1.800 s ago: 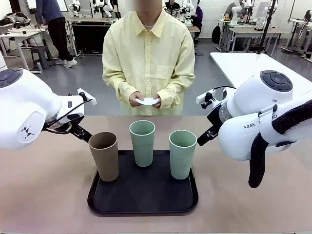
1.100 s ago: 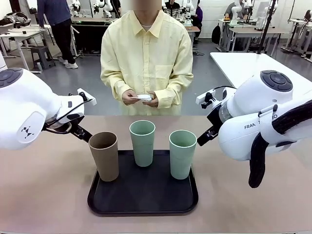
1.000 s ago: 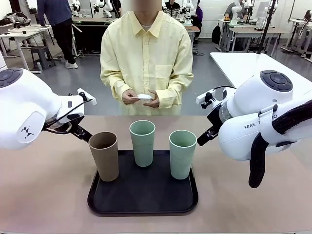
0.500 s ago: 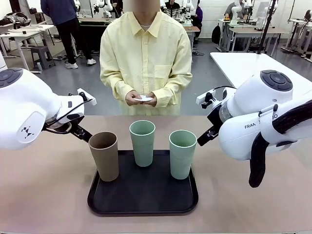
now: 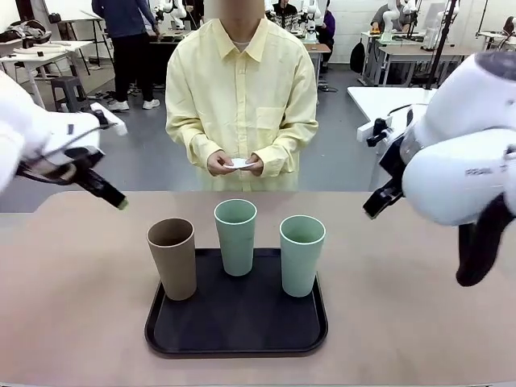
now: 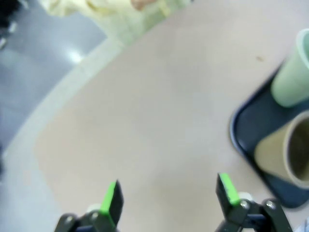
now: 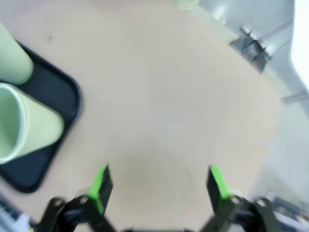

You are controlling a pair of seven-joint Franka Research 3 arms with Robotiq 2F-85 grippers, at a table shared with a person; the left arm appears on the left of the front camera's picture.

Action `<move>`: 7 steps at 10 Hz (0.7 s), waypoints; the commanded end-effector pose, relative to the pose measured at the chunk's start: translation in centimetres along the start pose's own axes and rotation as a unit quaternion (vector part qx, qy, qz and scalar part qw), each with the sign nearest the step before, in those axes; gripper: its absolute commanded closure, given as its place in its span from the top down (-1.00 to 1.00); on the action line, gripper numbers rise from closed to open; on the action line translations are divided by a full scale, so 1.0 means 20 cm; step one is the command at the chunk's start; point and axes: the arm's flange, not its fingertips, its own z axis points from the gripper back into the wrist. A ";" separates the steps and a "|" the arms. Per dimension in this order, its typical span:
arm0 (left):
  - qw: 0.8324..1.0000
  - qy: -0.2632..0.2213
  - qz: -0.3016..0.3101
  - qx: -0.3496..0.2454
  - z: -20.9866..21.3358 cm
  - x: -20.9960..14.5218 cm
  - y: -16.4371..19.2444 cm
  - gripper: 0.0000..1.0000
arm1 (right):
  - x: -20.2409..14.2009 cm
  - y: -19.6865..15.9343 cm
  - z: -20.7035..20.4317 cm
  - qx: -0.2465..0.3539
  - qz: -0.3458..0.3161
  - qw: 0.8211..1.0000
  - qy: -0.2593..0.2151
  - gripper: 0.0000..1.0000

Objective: Place coasters on the table and set cups on them.
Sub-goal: Pick up one Reusable plastic cup and place it on a coaster set by the human.

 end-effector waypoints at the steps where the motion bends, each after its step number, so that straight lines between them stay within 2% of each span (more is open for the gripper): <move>1: 0.994 0.072 -0.054 -0.057 0.29 -0.33 -0.02 1.00 | -0.19 0.16 0.24 0.012 -0.006 0.999 0.031 1.00; 3: 0.987 0.118 -0.072 -0.086 0.40 -0.56 -0.07 1.00 | -0.41 0.37 0.45 -0.020 0.011 0.997 0.078 1.00; 5: 0.990 0.121 -0.030 -0.059 0.39 -0.60 -0.11 1.00 | -0.52 0.40 0.40 -0.030 -0.003 0.995 0.096 1.00; 6: 0.986 0.119 -0.056 -0.099 0.45 -0.35 0.02 1.00 | -0.21 0.29 0.51 -0.021 0.009 0.997 0.079 1.00; 7: 0.986 0.119 -0.056 -0.099 0.45 -0.35 0.02 1.00 | -0.21 0.29 0.51 -0.021 0.009 0.997 0.079 1.00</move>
